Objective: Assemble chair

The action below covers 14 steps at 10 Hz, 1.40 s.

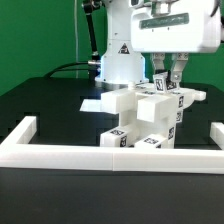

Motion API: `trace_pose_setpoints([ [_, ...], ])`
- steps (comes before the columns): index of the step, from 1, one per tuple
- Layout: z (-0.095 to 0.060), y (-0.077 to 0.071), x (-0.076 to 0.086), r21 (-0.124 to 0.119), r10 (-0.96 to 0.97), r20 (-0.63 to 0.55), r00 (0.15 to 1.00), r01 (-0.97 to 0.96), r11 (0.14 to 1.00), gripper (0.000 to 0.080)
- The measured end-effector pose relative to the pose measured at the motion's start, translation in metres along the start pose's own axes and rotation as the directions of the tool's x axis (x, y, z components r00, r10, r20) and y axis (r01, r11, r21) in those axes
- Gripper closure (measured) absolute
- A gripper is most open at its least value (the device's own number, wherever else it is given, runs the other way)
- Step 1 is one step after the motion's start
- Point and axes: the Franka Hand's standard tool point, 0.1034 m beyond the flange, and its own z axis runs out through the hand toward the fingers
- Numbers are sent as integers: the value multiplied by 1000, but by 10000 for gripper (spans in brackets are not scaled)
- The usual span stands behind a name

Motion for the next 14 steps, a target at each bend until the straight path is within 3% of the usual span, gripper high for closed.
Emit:
trace_pose_setpoints([
  [2, 0, 0, 0, 0, -2, 0, 1000, 2, 1000, 465],
  [3, 0, 0, 0, -1, -21, 0, 1000, 21, 1000, 331],
  [4, 0, 0, 0, -1, -43, 0, 999, 43, 999, 331],
  [5, 0, 0, -1, -1, -44, 0, 999, 44, 999, 181],
  [7, 0, 0, -2, -2, -306, 0, 952, 306, 952, 158],
  [10, -3, -1, 1, 6, -605, -7, 796, 605, 796, 151],
  [14, -5, 0, 2, 5, -867, -20, 497, 868, 497, 151],
])
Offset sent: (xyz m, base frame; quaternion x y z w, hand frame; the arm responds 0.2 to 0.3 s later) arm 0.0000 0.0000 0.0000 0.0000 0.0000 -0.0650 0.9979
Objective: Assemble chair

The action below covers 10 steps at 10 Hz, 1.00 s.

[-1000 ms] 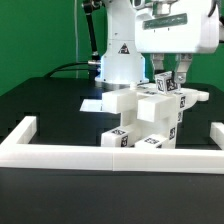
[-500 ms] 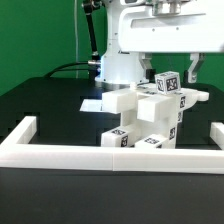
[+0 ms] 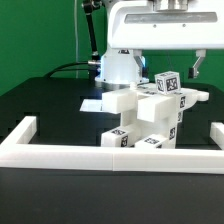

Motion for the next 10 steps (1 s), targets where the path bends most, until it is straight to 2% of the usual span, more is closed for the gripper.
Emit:
trace_pose_setpoints([
  [6, 0, 1, 2, -19, -306, 3, 952, 306, 952, 151],
  [7, 0, 1, 2, -20, -304, 4, 953, 304, 952, 271],
  [8, 0, 1, 2, -20, -304, 4, 953, 304, 952, 271],
  [9, 0, 1, 2, -20, -304, 5, 953, 304, 952, 471],
  [10, 0, 1, 2, -20, -304, 4, 953, 304, 952, 514],
])
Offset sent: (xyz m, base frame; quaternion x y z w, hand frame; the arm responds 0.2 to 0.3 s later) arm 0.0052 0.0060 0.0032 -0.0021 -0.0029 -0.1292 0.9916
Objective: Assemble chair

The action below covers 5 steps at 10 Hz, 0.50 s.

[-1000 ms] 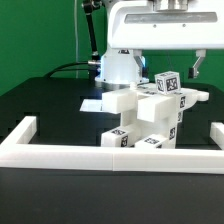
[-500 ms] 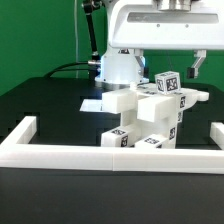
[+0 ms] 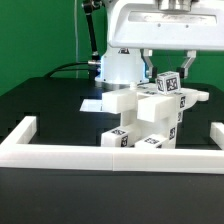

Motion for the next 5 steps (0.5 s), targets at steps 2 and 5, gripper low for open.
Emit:
trace_pose_setpoints([
  [2, 0, 0, 0, 0, 1, 0, 1000, -1, 1000, 514],
  [5, 0, 0, 0, 1, 83, 0, 997, -83, 997, 514],
])
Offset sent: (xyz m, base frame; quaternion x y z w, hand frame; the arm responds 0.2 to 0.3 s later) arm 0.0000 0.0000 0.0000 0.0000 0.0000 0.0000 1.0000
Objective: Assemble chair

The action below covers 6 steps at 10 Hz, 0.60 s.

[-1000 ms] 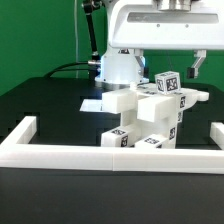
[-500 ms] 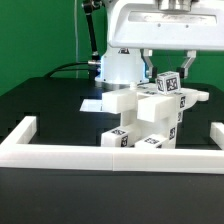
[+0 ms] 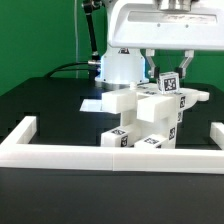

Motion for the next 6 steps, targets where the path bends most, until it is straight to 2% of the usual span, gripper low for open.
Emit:
trace_pose_setpoints([
  [3, 0, 0, 0, -1, 258, 0, 966, -258, 966, 512],
  [6, 1, 4, 2, -3, 564, -3, 826, -564, 826, 512],
])
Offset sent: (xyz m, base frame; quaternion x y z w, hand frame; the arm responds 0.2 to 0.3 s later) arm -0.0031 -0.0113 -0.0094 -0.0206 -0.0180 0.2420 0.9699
